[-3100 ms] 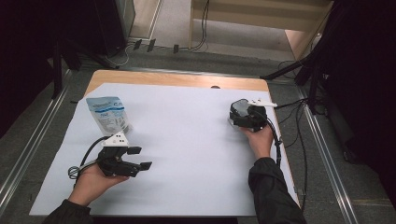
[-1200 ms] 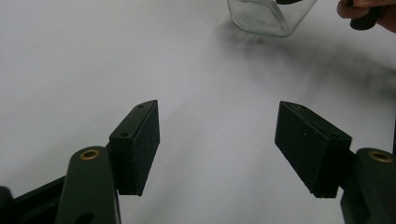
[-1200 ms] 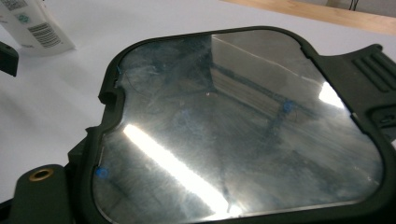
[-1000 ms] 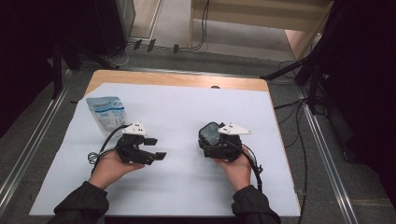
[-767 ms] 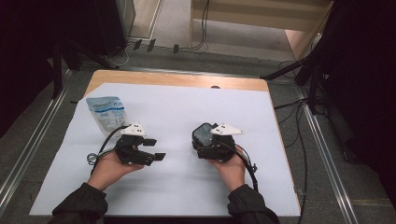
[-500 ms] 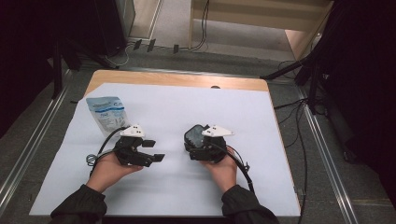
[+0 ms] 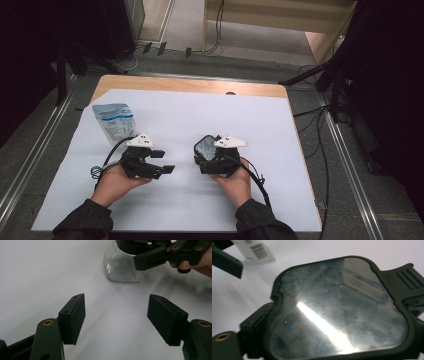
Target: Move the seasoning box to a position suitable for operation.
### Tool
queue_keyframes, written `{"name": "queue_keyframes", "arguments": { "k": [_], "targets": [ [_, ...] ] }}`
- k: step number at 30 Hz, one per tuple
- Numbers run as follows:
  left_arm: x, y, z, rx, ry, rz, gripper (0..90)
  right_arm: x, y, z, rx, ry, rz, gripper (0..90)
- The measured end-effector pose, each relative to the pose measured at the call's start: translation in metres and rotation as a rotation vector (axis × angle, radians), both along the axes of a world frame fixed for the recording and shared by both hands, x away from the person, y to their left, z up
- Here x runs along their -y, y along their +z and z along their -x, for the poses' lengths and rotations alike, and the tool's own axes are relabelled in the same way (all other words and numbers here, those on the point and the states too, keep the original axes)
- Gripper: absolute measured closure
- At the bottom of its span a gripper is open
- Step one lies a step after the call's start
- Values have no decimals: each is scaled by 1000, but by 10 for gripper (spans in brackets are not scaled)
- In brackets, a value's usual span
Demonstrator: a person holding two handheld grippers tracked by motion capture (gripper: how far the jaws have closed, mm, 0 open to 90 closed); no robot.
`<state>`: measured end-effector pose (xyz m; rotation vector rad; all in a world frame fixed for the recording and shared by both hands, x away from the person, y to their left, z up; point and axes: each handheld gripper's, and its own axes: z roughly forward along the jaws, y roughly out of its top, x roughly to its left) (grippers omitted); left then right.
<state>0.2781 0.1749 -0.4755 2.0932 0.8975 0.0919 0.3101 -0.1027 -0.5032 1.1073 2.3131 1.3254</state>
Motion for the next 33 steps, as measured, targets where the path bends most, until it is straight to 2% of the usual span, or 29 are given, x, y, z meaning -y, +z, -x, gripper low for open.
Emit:
{"name": "queue_keyframes", "arguments": {
  "k": [4,8,11,13,14,15,17,19,20,23,26,29,33],
  "targets": [
    [0,2,-2,-10,3,9,354,4,6,7,19,19,48,66],
    [3,4,-4,-5,4,18,399,11,12,16,41,38,67,66],
    [6,5,-5,-10,-6,16,450,18,17,22,26,37,55,66],
    [9,5,-7,-15,-18,19,499,25,20,25,16,45,29,67],
    [10,5,-7,-17,-22,20,545,31,23,29,8,69,0,83],
    [12,6,-8,-16,-23,20,545,31,23,29,8,69,0,83],
    [14,8,-9,-13,-33,32,616,39,27,32,8,81,-12,124],
    [17,10,-12,-38,-49,50,733,46,31,36,21,89,-15,159],
    [19,11,-14,-40,-54,51,757,49,32,37,26,82,-8,180],
    [26,15,-20,-39,-78,32,859,63,35,38,43,84,7,371],
    [36,18,-27,-29,-108,-11,900,73,35,32,32,83,9,536],
    [40,20,-33,-27,-103,6,900,78,32,23,7,76,5,674],
    [39,16,-35,-25,-80,32,900,77,25,10,-6,73,27,822]
  ]
}}
